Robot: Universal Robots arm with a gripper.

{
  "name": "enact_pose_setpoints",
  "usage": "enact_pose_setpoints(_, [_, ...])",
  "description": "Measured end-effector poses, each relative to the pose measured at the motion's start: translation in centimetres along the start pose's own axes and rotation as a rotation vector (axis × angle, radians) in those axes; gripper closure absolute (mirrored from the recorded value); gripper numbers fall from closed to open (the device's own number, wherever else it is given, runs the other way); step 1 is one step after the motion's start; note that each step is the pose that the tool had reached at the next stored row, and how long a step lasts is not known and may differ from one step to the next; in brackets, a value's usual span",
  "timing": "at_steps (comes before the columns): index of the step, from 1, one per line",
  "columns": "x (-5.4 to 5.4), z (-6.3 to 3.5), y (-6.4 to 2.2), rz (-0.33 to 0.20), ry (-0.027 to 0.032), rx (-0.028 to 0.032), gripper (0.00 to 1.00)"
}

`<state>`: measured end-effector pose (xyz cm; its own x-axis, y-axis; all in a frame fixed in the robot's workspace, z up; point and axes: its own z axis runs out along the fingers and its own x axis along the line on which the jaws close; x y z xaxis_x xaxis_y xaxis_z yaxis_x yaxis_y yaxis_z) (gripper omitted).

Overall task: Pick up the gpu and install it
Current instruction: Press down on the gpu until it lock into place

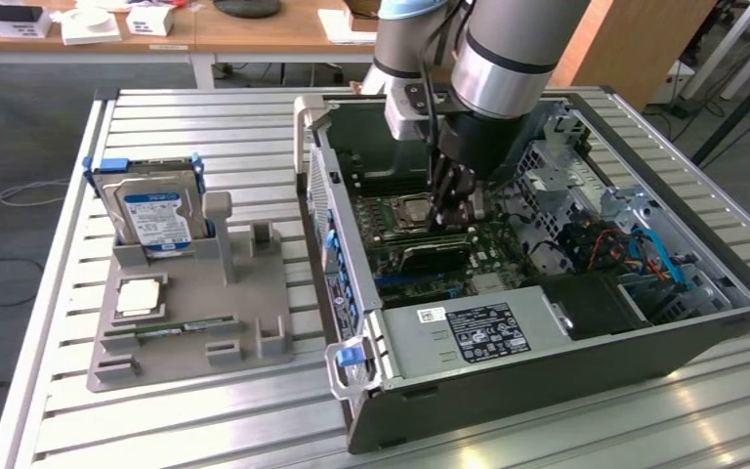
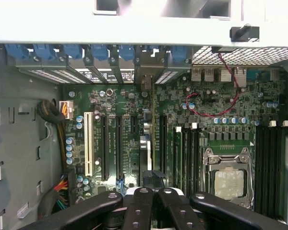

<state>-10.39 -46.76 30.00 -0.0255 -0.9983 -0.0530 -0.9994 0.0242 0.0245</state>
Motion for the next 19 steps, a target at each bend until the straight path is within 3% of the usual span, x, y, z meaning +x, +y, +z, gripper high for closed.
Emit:
enact_pose_setpoints(11, [0.0,0.18,0.04,0.0,-0.0002,0.0002,0.89])
enact_pose_setpoints(19, [0.0,0.25,1.25,0.0,0.0,0.0002,0.89])
